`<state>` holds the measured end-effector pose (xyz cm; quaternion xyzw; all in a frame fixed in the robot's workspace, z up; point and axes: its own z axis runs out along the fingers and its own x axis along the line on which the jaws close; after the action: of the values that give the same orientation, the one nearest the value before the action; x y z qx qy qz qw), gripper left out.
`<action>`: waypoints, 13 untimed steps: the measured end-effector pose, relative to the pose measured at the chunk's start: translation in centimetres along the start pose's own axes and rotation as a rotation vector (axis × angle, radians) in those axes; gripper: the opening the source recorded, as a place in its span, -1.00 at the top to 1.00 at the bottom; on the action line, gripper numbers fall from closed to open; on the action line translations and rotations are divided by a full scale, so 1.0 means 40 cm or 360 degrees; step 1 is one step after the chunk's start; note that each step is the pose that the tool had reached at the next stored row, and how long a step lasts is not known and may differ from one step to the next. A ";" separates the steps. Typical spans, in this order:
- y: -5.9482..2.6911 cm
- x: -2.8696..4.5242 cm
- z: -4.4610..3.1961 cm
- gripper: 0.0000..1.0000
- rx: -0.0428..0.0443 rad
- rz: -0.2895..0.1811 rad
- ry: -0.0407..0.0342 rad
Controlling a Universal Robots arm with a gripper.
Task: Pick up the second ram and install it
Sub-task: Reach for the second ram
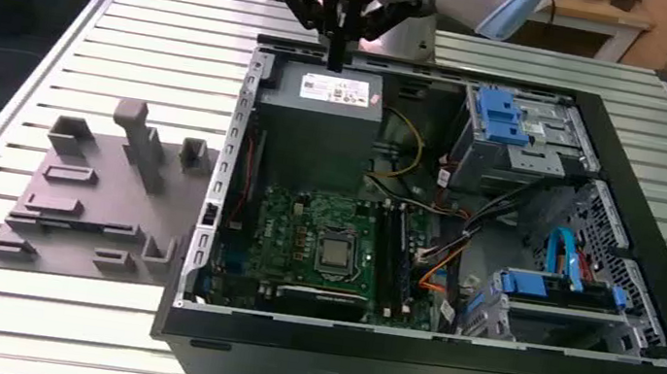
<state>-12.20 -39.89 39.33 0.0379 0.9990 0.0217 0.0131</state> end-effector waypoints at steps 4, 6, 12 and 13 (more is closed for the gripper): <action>0.000 0.000 0.000 0.85 0.0000 0.0000 0.0000; 0.000 0.002 0.000 0.85 0.0000 0.0000 0.0000; -0.003 0.046 -0.001 0.85 0.0000 0.0000 -0.0002; -0.004 0.056 -0.002 0.85 0.0000 0.0000 -0.0003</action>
<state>-14.43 -39.89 39.34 0.0378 0.9990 0.0217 0.0139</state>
